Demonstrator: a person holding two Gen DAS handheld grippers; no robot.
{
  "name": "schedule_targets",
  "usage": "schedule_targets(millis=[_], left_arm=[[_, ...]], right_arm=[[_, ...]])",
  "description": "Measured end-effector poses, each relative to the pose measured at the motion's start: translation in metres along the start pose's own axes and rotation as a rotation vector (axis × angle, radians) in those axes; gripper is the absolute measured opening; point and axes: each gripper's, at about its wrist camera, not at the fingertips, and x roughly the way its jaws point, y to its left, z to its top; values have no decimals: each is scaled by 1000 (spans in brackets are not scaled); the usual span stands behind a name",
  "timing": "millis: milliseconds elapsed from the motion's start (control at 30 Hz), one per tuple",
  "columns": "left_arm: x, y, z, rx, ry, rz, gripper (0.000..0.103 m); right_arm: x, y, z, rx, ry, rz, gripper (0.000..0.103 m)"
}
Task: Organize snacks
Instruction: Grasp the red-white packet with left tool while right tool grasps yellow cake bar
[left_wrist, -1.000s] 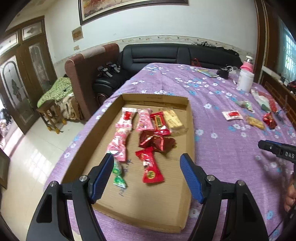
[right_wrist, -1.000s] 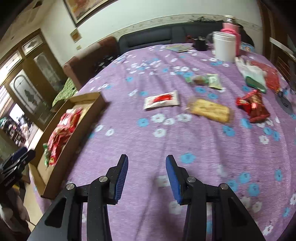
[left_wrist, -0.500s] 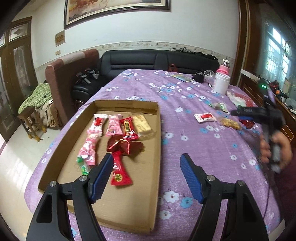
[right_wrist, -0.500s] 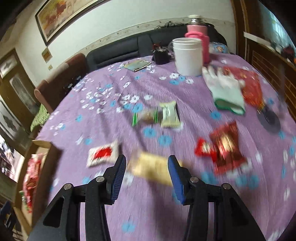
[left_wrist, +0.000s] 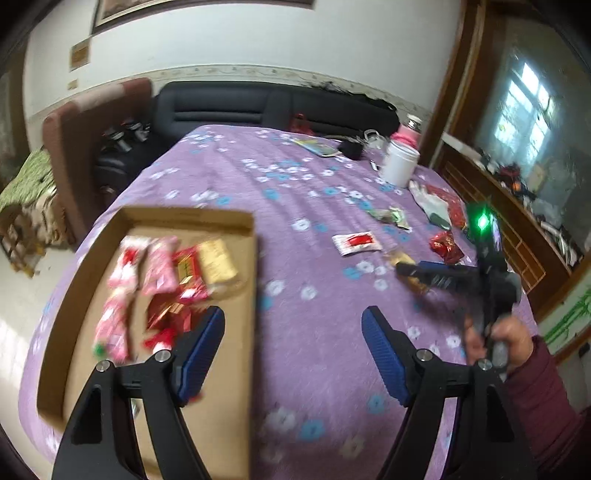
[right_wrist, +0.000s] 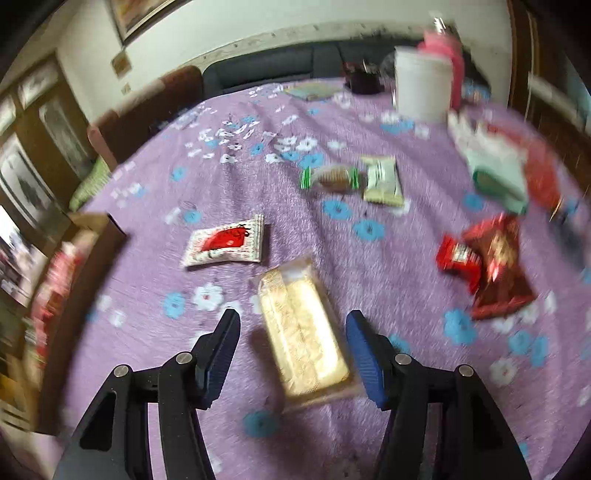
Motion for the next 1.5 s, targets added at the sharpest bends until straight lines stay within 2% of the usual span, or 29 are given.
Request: schedule_targets(millis=[33, 67, 100, 233, 267, 467, 567, 633, 700, 733, 767, 800, 867, 1167, 1367, 1500], left_arm=[[7, -6, 8, 16, 10, 9, 76], [18, -17, 19, 43, 18, 19, 76], [26, -24, 26, 68, 18, 12, 76], [78, -61, 51, 216, 57, 27, 76], [100, -73, 57, 266, 91, 17, 76], [187, -105, 77, 406, 175, -31, 76], [214, -113, 76, 485, 179, 18, 76], [221, -116, 73, 509, 183, 6, 76], [230, -117, 69, 496, 229, -1, 74], [230, -116, 70, 474, 229, -11, 61], [230, -114, 71, 436, 272, -68, 47], [228, -114, 72, 417, 281, -83, 27], [226, -117, 68, 440, 279, -37, 27], [193, -104, 56, 355, 236, -35, 27], [137, -95, 40, 283, 160, -54, 27], [88, -75, 28, 171, 90, -99, 27]], right_arm=[[1, 5, -2, -31, -8, -41, 52], [1, 11, -4, -65, -13, -89, 38], [0, 12, -5, -80, -11, -96, 36], [-9, -5, -10, -34, -10, -67, 36], [-11, -11, -10, -18, -8, -50, 36], [-6, -23, -3, 46, 11, 34, 36], [-3, -30, 2, 86, 22, 71, 36], [-3, -33, 2, 101, 26, 84, 36], [-3, -33, 2, 106, 26, 85, 36], [-4, -31, 1, 101, 25, 78, 36], [-3, -31, 1, 96, 24, 72, 36], [-4, -29, 1, 90, 21, 65, 36], [-4, -28, 1, 88, 16, 57, 36], [-8, -31, 1, 123, -11, 74, 36], [-21, -27, 2, 121, -77, 110, 36], [-24, -19, -1, 102, -103, 101, 36]])
